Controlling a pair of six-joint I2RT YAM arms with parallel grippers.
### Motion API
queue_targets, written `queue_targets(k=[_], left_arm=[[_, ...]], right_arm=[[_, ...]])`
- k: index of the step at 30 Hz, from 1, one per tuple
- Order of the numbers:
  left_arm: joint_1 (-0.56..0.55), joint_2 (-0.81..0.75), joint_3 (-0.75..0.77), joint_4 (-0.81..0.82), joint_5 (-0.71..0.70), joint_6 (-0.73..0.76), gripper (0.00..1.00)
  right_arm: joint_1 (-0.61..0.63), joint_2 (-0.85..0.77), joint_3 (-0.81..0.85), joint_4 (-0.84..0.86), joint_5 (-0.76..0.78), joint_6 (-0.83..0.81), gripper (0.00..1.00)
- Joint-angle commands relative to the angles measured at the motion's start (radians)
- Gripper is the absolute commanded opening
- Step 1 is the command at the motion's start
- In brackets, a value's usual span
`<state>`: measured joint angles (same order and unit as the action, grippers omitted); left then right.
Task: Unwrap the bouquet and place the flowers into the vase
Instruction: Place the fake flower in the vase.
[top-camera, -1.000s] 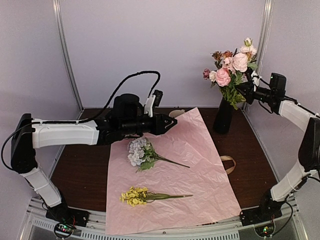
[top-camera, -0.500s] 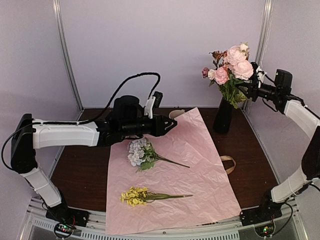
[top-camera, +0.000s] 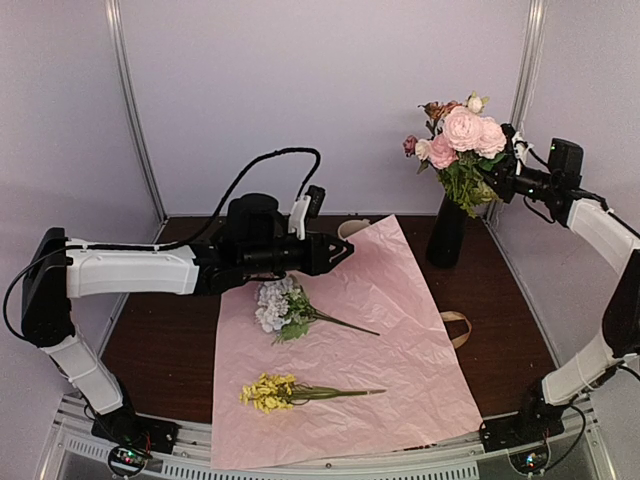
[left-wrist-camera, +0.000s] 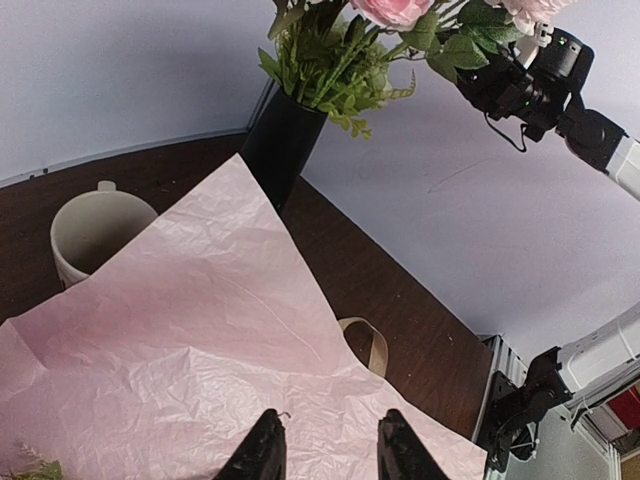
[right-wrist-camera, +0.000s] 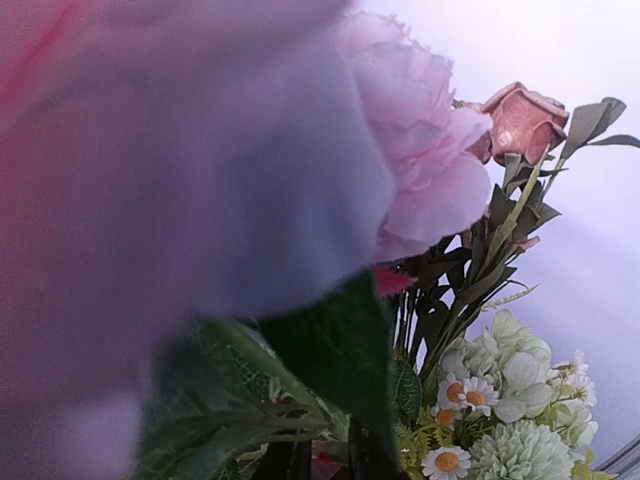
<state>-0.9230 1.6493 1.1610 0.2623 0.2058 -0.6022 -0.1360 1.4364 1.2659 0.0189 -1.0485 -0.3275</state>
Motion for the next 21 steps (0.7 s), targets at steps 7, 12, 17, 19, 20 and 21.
queue_targets(k=[7, 12, 17, 19, 20, 21], left_arm=[[-0.004, -0.028, -0.006, 0.043, 0.006, -0.007, 0.34], [-0.004, -0.026, -0.012, 0.047, 0.005, -0.005, 0.34], [-0.004, -0.026, -0.018, 0.050, 0.005, -0.005, 0.34], [-0.004, -0.025, -0.023, 0.054, 0.004, -0.008, 0.34], [-0.004, -0.026, -0.025, 0.057, 0.005, -0.007, 0.34], [-0.004, -0.026, -0.027, 0.060, 0.004, -0.007, 0.34]], right_arm=[[-0.005, 0.048, 0.022, -0.016, -0.009, -0.012, 0.00], [-0.004, 0.078, 0.017, -0.048, 0.008, -0.046, 0.00], [-0.005, 0.093, -0.012, -0.053, 0.015, -0.065, 0.00], [-0.005, 0.102, -0.023, -0.053, 0.023, -0.071, 0.00], [-0.005, 0.107, -0.026, -0.055, 0.027, -0.075, 0.00], [-0.005, 0.111, -0.029, -0.061, 0.030, -0.079, 0.00]])
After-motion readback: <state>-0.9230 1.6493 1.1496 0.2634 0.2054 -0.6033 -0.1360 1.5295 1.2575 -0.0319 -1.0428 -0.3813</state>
